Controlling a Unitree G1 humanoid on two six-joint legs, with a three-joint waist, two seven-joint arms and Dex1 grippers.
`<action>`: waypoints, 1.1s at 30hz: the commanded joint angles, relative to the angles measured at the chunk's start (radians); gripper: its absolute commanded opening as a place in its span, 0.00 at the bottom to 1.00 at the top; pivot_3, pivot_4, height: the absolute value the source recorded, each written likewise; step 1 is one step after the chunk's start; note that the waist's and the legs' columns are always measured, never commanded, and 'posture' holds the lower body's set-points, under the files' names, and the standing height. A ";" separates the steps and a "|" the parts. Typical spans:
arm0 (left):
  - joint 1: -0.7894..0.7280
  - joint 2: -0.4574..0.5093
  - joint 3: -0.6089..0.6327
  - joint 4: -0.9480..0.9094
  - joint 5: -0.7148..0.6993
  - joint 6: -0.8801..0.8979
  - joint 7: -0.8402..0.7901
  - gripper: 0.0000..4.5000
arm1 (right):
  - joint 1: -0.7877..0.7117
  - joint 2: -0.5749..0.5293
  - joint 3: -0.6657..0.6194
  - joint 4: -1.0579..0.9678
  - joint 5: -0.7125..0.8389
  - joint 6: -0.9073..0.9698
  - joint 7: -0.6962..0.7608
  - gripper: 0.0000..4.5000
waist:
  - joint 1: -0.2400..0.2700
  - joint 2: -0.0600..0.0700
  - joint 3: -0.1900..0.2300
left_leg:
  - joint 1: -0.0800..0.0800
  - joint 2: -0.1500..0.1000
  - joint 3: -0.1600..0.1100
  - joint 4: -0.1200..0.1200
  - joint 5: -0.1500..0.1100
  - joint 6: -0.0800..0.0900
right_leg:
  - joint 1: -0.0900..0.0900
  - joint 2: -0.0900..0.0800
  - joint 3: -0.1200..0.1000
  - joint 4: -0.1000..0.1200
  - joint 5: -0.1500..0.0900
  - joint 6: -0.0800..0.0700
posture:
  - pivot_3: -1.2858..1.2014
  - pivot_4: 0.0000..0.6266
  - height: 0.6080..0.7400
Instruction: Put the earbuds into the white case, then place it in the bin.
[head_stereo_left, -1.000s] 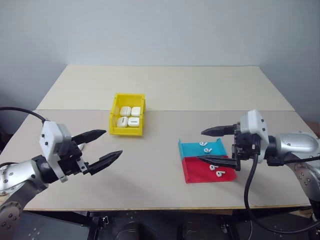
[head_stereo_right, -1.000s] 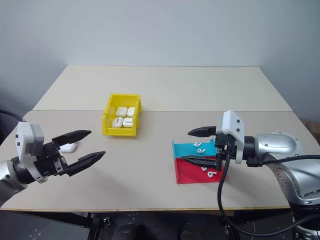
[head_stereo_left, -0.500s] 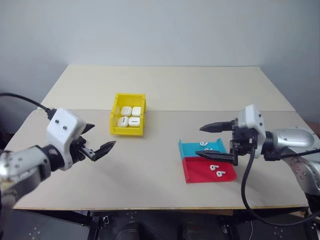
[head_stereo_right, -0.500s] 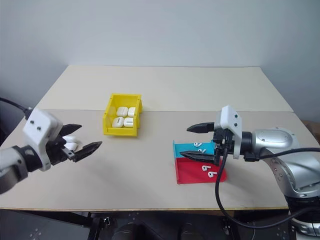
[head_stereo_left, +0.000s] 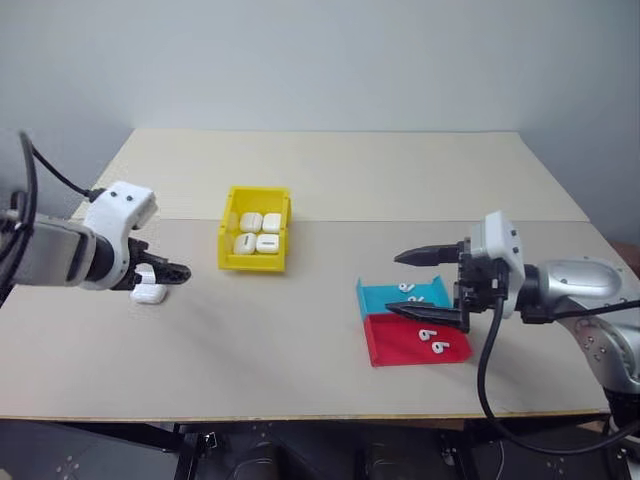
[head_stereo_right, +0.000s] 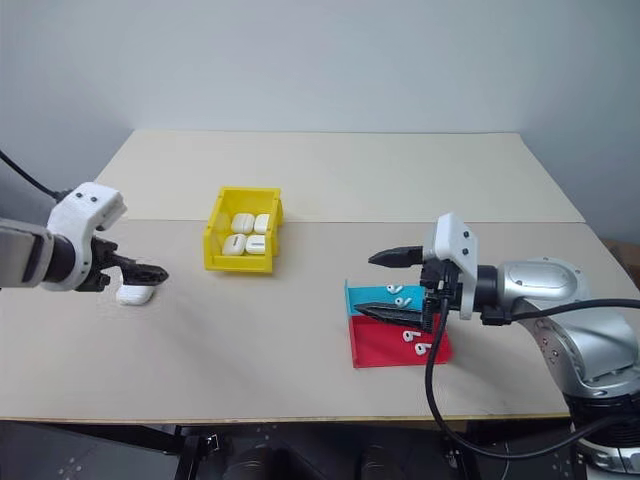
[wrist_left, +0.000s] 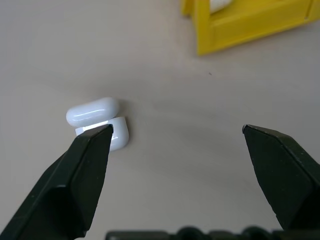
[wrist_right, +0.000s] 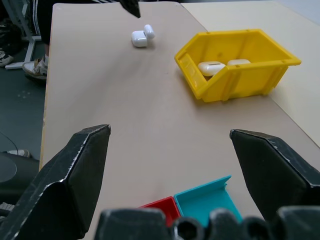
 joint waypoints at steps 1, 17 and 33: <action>-0.079 -0.010 -0.083 0.143 0.012 0.003 0.069 1.00 | 0.002 -0.005 -0.018 -0.037 0.023 0.004 0.002 0.99 | 0.000 0.000 0.000 | 0.000 0.000 0.001 0.000 0.000 0.000 | 0.000 0.000 0.000 0.000 0.000 0.000 | 0.52 0.24 1.00; -0.198 -0.171 -0.206 0.472 0.445 0.003 -0.108 1.00 | 0.018 0.005 -0.017 -0.062 0.028 0.003 -0.019 0.99 | 0.000 -0.001 0.000 | -0.002 -0.001 0.002 0.001 0.002 -0.003 | -0.001 0.000 -0.001 0.000 0.000 0.000 | 0.52 0.24 1.00; -0.199 -0.330 -0.262 0.649 0.936 -0.158 -0.513 1.00 | 0.011 0.004 -0.031 -0.085 0.055 0.025 -0.050 0.99 | 0.002 -0.001 0.000 | -0.001 -0.001 0.002 0.001 0.003 -0.004 | 0.000 -0.001 -0.001 0.001 0.000 0.000 | 0.52 0.24 1.00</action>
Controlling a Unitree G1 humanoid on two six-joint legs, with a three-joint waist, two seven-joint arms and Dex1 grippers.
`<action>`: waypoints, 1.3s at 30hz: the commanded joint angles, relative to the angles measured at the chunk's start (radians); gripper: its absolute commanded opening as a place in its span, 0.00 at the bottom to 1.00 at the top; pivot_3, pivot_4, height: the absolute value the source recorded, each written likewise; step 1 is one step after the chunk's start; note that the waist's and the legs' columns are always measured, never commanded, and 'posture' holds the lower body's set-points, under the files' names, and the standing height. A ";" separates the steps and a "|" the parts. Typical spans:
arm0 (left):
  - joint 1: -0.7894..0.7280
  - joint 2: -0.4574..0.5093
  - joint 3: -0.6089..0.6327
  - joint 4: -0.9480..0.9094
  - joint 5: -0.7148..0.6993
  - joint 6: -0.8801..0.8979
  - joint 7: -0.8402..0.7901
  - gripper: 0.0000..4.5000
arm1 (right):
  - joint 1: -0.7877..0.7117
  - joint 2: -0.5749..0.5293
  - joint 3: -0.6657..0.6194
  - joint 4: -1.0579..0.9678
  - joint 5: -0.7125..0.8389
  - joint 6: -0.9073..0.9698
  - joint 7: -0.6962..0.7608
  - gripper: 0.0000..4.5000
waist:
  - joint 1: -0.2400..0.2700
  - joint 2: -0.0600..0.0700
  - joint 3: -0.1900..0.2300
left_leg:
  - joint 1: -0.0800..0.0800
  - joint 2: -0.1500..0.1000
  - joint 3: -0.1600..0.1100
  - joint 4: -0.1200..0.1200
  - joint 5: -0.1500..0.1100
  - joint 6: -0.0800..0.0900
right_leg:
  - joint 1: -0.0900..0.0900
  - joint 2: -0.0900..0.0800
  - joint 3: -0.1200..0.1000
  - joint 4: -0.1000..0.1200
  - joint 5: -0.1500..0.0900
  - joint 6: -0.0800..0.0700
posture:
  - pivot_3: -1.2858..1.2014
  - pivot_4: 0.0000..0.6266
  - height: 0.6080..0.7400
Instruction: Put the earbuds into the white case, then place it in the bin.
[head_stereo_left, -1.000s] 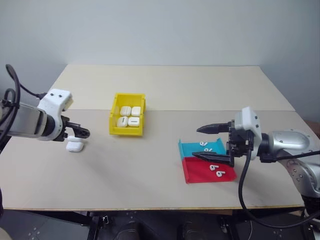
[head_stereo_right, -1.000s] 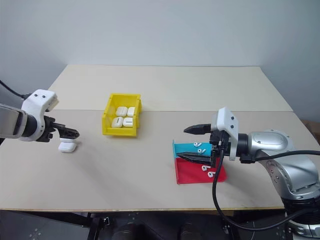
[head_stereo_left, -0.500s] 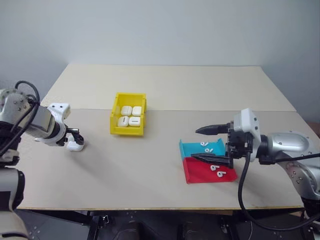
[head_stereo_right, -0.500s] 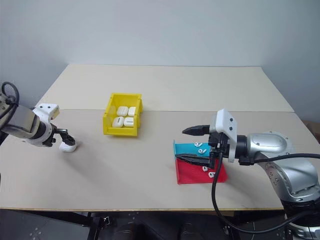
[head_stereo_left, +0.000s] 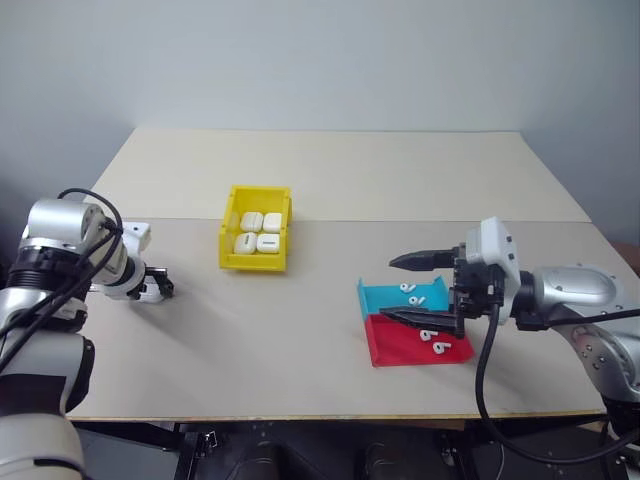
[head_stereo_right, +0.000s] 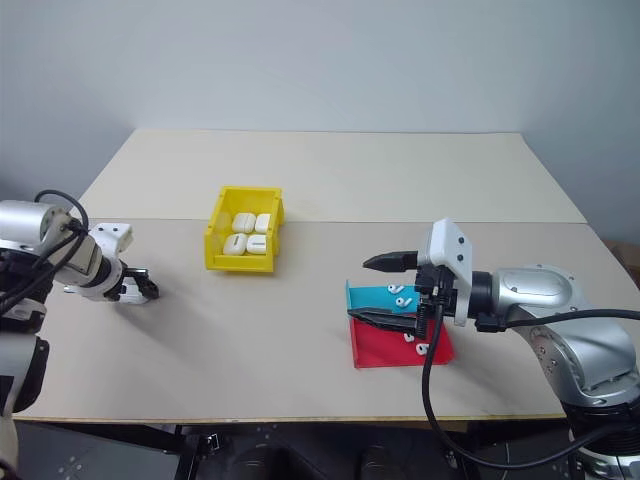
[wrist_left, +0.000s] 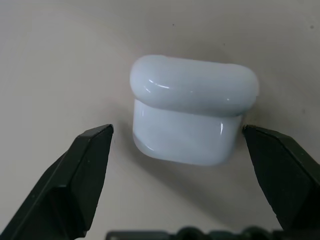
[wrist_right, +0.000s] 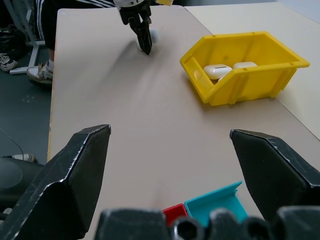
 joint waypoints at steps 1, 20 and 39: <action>-0.006 -0.017 -0.010 0.018 0.093 -0.035 -0.064 1.00 | -0.008 -0.005 -0.032 -0.035 0.028 0.006 -0.006 0.99 | 0.002 0.000 0.000 | 0.000 0.000 0.000 0.000 -0.001 0.002 | 0.000 0.000 0.000 0.000 0.000 0.000 | 0.52 0.24 1.00; 0.300 0.036 0.434 -0.532 0.170 -0.157 -0.190 0.62 | 0.010 -0.007 -0.036 -0.045 0.024 -0.007 0.001 1.00 | -0.003 -0.001 0.000 | -0.001 0.001 0.000 0.001 -0.001 0.002 | -0.001 -0.001 0.000 0.001 0.000 0.000 | 0.52 0.24 1.00; 0.472 -0.400 0.559 -0.924 -0.249 -0.843 -0.812 0.62 | -0.017 0.000 -0.009 0.021 -0.054 -0.071 0.048 1.00 | 0.005 -0.001 -0.001 | -0.001 0.001 -0.001 0.006 -0.003 0.006 | 0.003 -0.001 -0.002 0.000 0.000 0.000 | 0.52 0.24 1.00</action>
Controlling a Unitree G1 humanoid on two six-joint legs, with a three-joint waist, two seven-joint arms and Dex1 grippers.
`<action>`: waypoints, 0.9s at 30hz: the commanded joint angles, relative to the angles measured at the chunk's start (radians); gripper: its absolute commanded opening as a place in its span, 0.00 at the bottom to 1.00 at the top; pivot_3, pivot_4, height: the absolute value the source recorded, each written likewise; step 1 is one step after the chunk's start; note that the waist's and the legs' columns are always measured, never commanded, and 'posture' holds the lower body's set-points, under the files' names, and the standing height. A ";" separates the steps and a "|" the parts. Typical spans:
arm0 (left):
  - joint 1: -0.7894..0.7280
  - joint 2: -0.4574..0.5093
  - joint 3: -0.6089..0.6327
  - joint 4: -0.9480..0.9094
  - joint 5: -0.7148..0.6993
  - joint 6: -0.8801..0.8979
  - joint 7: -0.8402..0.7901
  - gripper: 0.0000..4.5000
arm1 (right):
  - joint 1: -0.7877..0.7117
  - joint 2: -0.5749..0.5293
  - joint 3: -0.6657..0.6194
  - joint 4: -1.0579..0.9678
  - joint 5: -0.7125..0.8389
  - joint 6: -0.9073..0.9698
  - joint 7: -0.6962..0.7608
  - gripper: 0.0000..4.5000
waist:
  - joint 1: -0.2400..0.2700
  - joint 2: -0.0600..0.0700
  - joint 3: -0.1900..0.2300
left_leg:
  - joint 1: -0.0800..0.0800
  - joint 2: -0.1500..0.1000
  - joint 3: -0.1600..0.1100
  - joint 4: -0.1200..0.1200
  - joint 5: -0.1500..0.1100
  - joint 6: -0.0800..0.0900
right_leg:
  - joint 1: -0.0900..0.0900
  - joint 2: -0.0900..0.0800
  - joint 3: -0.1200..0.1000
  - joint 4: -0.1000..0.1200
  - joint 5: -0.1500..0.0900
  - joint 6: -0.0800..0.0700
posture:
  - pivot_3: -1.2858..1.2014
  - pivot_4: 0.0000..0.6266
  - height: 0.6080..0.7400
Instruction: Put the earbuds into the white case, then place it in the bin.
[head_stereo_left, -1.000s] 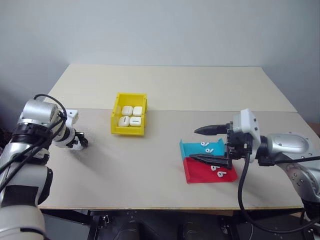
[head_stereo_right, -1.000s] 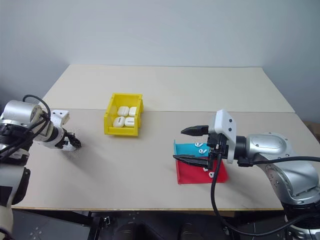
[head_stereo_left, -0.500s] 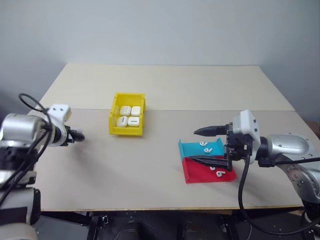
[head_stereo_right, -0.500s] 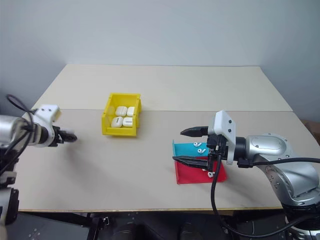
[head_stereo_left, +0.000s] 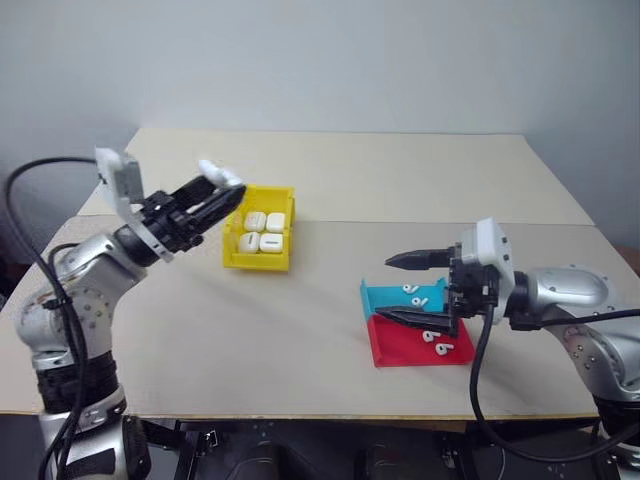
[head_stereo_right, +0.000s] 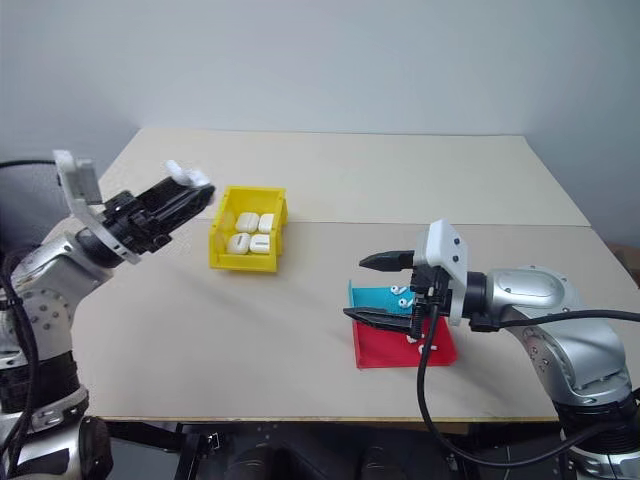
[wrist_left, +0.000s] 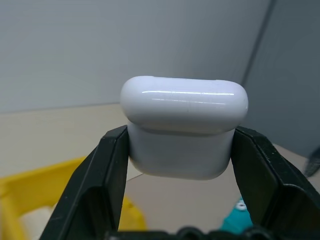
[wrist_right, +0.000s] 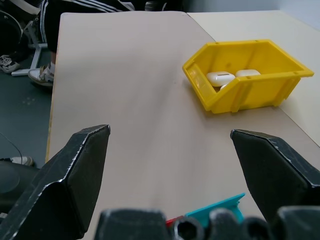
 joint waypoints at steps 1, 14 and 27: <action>-0.032 -0.015 -0.118 -0.025 -0.023 -0.079 -0.158 0.62 | -0.011 -0.033 -0.023 0.002 -0.022 -0.040 0.023 1.00 | 0.000 0.000 0.000 | 0.000 0.000 0.000 0.000 0.000 0.000 | 0.000 0.000 0.000 0.000 0.000 0.000 | 0.52 0.24 1.00; 0.022 -0.011 -0.243 -0.051 -0.031 -0.151 -0.343 0.62 | 0.058 -0.228 0.055 0.001 -0.248 -0.074 0.081 1.00 | -0.006 0.000 0.000 | 0.000 0.001 0.000 0.000 -0.001 0.001 | -0.001 0.001 0.001 0.000 0.000 0.000 | 0.52 0.24 1.00; 0.136 -0.055 -0.269 -0.170 -0.033 -0.185 -0.257 0.62 | -0.076 -0.319 0.297 0.127 -0.498 -0.179 0.247 0.58 | -0.009 0.001 -0.001 | 0.000 0.001 0.000 0.000 -0.001 0.001 | -0.001 0.001 0.002 -0.001 0.000 0.001 | 0.52 0.24 1.00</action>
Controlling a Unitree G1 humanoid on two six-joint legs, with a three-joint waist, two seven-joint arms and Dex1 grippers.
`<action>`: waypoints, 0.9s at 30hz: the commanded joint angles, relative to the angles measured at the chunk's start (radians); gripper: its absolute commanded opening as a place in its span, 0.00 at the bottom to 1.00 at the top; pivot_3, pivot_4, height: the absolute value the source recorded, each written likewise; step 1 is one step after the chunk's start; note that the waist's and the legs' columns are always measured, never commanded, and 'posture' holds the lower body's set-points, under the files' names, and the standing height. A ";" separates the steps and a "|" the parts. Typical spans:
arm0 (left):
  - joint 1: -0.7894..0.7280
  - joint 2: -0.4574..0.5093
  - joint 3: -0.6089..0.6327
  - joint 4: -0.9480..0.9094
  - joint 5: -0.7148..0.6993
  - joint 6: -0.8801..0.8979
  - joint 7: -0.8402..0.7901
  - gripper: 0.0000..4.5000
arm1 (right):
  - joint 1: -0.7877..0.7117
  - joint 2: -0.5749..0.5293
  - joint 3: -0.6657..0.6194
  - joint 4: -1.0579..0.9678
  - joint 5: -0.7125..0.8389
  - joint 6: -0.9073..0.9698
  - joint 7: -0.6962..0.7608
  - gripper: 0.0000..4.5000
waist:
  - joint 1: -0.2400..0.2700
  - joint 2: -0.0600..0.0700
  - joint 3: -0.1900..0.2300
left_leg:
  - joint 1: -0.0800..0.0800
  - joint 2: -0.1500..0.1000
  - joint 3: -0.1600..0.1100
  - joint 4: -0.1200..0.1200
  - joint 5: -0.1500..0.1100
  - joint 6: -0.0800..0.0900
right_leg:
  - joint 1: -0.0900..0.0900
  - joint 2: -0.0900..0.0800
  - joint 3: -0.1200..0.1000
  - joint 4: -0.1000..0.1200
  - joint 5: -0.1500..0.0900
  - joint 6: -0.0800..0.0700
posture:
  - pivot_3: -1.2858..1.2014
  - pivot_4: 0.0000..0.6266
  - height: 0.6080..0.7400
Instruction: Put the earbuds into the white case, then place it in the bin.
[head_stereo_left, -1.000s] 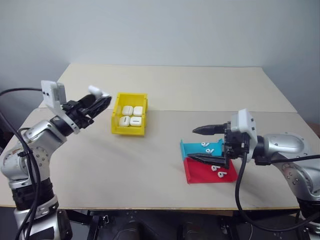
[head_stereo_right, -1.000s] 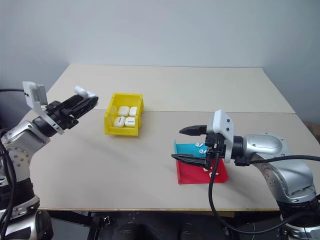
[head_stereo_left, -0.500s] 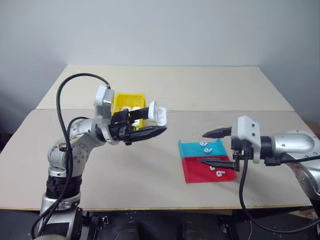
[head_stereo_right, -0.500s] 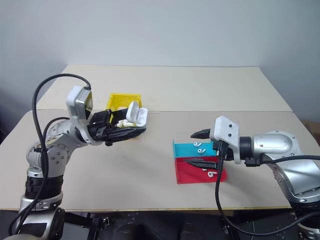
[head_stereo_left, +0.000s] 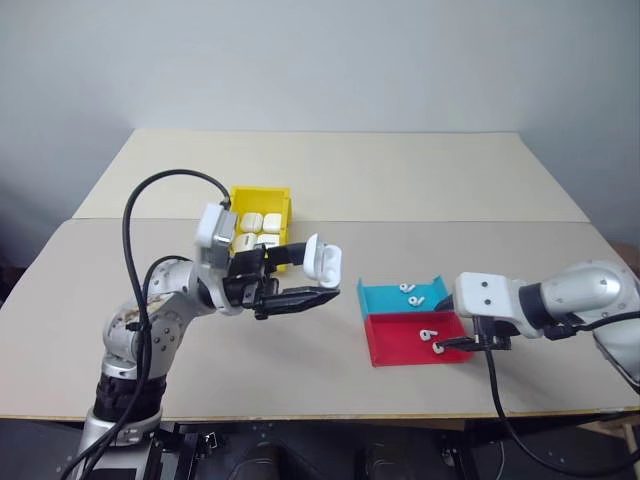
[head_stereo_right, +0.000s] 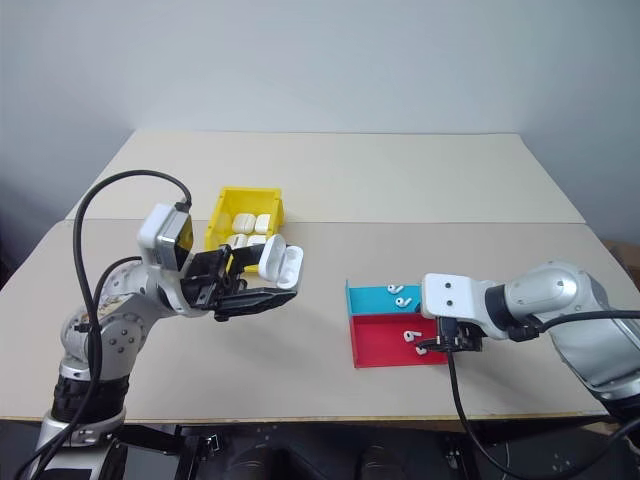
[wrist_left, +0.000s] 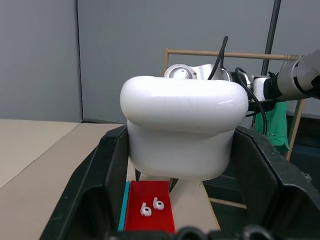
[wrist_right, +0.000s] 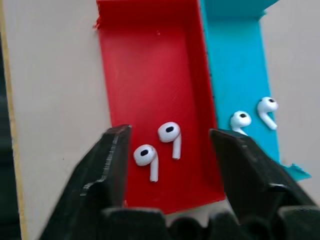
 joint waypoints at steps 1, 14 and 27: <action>0.017 -0.013 -0.001 -0.063 -0.023 -0.025 0.036 0.62 | -0.063 0.018 0.060 0.026 -0.067 -0.037 0.042 0.58 | 0.002 0.000 0.000 | 0.000 0.000 0.000 0.000 0.000 0.000 | 0.000 0.000 0.000 0.000 0.000 0.000 | 0.52 0.24 1.00; 0.045 -0.025 -0.011 -0.111 -0.040 -0.020 0.113 0.62 | -0.148 0.120 0.196 0.190 -0.246 -0.129 0.103 0.58 | 0.005 0.000 0.000 | 0.000 0.000 0.000 0.000 0.002 -0.003 | 0.000 0.000 0.000 0.000 0.000 0.000 | 0.52 0.24 1.00; 0.058 -0.011 -0.017 -0.138 -0.063 -0.014 0.148 0.62 | -0.132 0.174 0.204 0.235 -0.308 -0.151 0.109 0.37 | 0.005 0.000 0.000 | 0.001 0.000 0.000 0.000 0.001 -0.002 | 0.002 0.000 -0.001 0.000 0.000 0.000 | 0.52 0.24 1.00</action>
